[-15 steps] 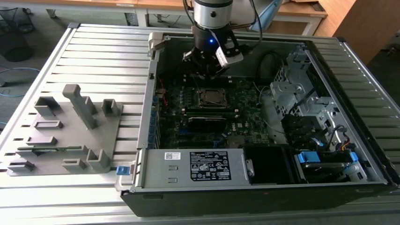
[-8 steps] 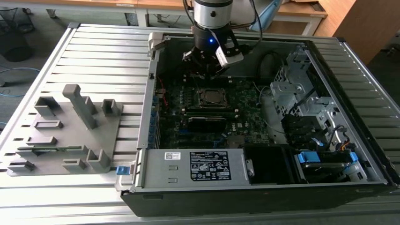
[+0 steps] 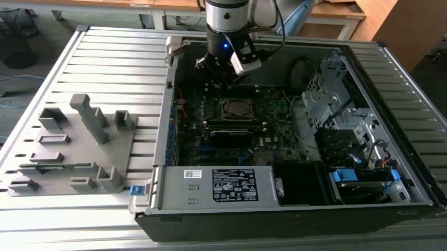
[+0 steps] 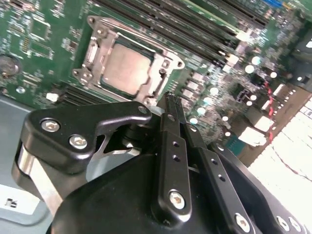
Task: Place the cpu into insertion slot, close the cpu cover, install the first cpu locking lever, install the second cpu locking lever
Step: 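Install the first cpu locking lever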
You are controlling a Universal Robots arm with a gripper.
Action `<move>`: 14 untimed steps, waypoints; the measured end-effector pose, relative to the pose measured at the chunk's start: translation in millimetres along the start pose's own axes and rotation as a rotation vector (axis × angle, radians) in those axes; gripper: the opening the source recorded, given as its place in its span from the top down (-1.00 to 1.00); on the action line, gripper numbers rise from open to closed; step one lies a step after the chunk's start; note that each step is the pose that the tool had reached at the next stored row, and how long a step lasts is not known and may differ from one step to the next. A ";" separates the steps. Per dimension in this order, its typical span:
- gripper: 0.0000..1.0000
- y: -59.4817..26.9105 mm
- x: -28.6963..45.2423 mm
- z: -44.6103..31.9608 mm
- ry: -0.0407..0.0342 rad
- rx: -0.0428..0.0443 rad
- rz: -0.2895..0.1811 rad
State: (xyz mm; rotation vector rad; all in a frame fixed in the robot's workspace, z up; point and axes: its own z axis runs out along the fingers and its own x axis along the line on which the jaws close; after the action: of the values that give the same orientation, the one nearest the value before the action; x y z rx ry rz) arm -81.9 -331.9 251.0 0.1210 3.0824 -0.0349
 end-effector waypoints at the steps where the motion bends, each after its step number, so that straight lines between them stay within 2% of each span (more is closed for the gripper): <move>1: 0.79 -0.1 2.1 0.0 -0.0002 -0.0001 0.000; 3: 0.79 -0.3 4.5 0.1 -0.0004 -0.0002 0.000; 7: 0.79 -0.4 4.7 -0.4 -0.0001 0.0001 0.000; 12: 0.79 -0.5 4.4 -6.0 -0.0002 0.0000 0.000; 14: 0.79 -0.4 4.4 -6.0 -0.0004 -0.0002 0.000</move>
State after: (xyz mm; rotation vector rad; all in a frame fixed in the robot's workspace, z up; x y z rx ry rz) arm -86.6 -331.8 256.8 0.1209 3.0820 -0.0346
